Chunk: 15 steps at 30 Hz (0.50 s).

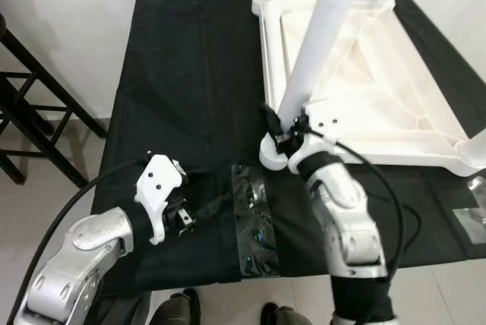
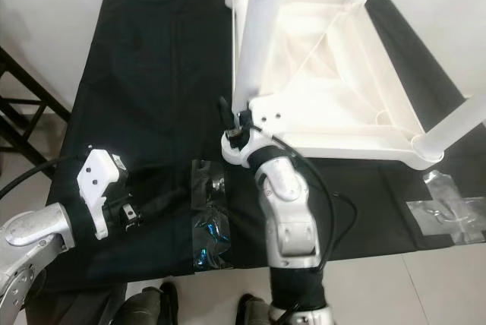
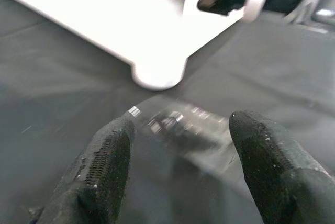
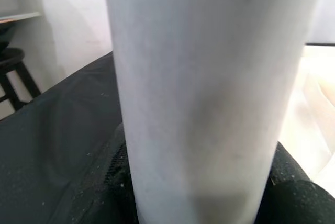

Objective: Building children table

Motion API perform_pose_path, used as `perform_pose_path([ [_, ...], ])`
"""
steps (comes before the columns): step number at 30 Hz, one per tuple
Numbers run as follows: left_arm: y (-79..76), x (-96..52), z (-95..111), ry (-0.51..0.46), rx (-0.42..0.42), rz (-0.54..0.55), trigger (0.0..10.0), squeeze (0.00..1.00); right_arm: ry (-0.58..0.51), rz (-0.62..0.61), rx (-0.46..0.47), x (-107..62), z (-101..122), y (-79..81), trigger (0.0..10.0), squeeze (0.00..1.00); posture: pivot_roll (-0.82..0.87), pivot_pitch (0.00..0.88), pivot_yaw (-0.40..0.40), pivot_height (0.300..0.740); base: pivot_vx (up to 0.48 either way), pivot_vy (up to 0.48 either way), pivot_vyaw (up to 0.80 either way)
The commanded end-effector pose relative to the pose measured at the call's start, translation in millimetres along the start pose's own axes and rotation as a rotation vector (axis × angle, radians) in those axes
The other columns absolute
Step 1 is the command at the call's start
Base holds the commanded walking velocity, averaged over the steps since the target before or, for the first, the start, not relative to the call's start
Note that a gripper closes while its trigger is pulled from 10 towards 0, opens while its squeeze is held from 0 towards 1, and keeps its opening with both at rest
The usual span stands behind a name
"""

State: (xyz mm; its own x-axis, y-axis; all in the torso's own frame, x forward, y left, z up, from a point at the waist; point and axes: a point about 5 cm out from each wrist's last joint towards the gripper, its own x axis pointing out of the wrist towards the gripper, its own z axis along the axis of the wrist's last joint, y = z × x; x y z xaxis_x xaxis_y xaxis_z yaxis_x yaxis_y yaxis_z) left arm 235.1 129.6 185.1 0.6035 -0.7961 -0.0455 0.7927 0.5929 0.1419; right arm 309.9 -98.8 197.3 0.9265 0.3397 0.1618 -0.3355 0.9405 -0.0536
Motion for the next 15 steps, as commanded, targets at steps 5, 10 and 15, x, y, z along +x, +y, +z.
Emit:
perform_pose_path([
  [5,-6.5,6.1,-4,-0.003,-0.001,-0.035,10.0,0.0,0.25,0.01,-0.03,0.2,-46,-0.3,10.0,0.0,0.03,0.249,-0.029,0.74,0.0,0.0,0.0],
  [10,-9.9,5.7,-7,-0.008,-0.017,-0.047,0.0,0.0,0.117,0.11,0.049,15.0,-12,-5.7,10.0,1.0,0.04,0.246,-0.025,0.74,0.0,0.0,0.0],
  [15,-7.5,6.1,-6,-0.015,-0.014,-0.037,0.0,0.0,0.076,0.341,0.049,22.8,8,-7.1,10.0,1.0,0.04,0.244,-0.027,0.74,0.0,0.0,0.0],
])
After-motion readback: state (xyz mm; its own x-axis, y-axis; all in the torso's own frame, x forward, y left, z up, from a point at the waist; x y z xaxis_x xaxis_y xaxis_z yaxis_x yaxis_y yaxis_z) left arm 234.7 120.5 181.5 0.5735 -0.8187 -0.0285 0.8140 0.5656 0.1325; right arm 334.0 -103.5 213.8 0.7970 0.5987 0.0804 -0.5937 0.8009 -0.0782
